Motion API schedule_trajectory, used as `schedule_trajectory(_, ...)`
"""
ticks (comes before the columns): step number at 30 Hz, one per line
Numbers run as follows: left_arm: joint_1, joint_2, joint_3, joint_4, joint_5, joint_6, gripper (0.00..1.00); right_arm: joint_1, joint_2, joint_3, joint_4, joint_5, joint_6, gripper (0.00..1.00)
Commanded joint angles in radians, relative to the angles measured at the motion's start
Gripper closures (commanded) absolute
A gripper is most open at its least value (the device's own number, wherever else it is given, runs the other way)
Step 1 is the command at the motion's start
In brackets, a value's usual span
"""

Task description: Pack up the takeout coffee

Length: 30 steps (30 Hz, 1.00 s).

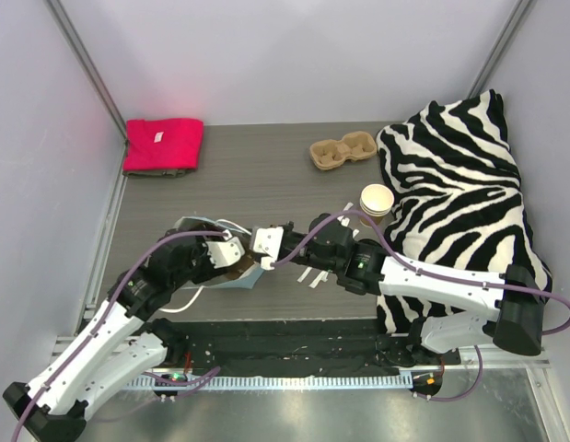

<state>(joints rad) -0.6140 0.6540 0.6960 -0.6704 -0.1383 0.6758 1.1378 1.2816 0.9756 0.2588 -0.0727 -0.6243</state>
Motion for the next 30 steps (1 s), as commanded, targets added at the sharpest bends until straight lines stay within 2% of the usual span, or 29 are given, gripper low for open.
schedule_trajectory(1,-0.003,-0.034,0.060,-0.126,0.022,0.062,0.65,0.004,-0.031,-0.011,0.100,0.045,-0.066,0.99)
schedule_trajectory(7,-0.004,-0.034,0.124,-0.196,0.034,0.041,0.66,0.004,-0.024,-0.005,0.099,0.065,-0.097,0.99)
schedule_trajectory(12,-0.004,0.024,0.217,-0.297,0.135,-0.007,0.69,0.000,-0.013,0.000,0.112,0.068,-0.121,0.99)
schedule_trajectory(18,-0.007,0.042,0.201,-0.221,0.135,0.025,0.71,-0.003,-0.004,0.024,0.088,0.065,-0.104,0.99)
schedule_trajectory(22,-0.010,-0.006,0.134,-0.195,0.135,0.074,0.71,-0.013,0.007,0.066,0.014,0.108,-0.016,0.99)
schedule_trajectory(25,-0.010,-0.042,0.073,-0.182,0.135,0.106,0.71,-0.047,0.035,0.142,-0.094,0.090,0.119,0.99)
schedule_trajectory(26,-0.010,-0.062,0.059,-0.176,0.135,0.114,0.71,-0.056,0.054,0.187,-0.158,0.087,0.174,0.97)
schedule_trajectory(27,-0.010,-0.070,0.048,-0.173,0.135,0.123,0.71,-0.067,0.059,0.210,-0.191,0.008,0.187,0.96)
schedule_trajectory(30,-0.010,-0.088,0.017,-0.170,0.132,0.134,0.71,-0.090,0.082,0.265,-0.291,-0.082,0.225,0.82)
